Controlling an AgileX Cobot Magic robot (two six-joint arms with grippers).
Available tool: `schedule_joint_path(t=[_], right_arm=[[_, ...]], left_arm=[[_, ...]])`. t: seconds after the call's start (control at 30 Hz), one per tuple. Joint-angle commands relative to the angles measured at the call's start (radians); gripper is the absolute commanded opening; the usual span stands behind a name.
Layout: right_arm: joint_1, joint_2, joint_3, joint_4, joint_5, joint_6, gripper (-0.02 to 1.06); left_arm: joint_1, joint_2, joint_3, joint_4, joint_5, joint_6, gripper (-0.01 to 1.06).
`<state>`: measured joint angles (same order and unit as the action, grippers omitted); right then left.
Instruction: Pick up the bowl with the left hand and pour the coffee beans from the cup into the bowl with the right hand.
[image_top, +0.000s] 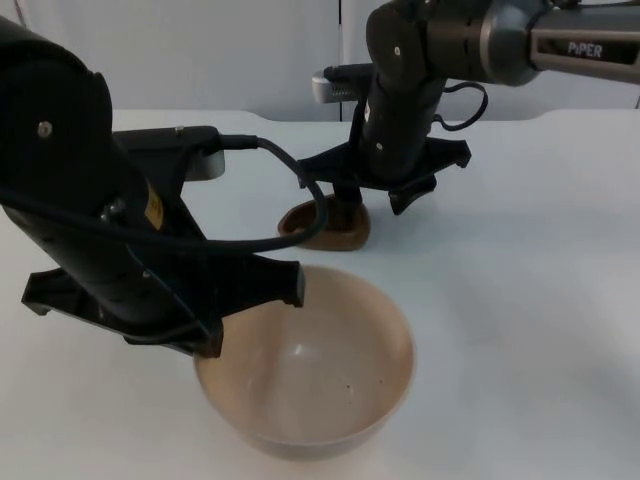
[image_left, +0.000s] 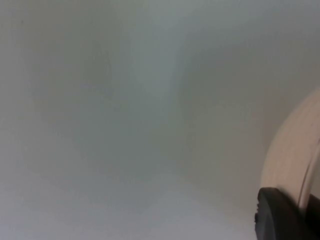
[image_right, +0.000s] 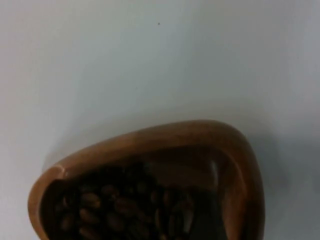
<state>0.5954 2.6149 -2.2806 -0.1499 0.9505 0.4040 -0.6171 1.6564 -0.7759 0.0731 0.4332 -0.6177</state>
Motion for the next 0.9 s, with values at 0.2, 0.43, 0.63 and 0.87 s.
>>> schedule_joint_path(t=[0.2, 0.43, 0.63, 0.87], right_arm=[[0.006, -0.001, -0.006, -0.005, -0.007, 0.002, 0.53], [0.006, -0.001, -0.006, -0.002, -0.007, 0.000, 0.53], [0.006, 0.006, -0.006, -0.002, -0.002, 0.000, 0.53], [0.006, 0.034, -0.006, 0.027, -0.008, 0.000, 0.53]], left_arm=[[0.001, -0.001, 0.003, 0.004, -0.002, -0.009, 0.00], [0.001, -0.001, 0.003, 0.004, -0.002, -0.009, 0.00], [0.001, -0.001, 0.003, 0.004, 0.000, -0.009, 0.00], [0.001, -0.001, 0.003, 0.004, 0.002, -0.009, 0.00]])
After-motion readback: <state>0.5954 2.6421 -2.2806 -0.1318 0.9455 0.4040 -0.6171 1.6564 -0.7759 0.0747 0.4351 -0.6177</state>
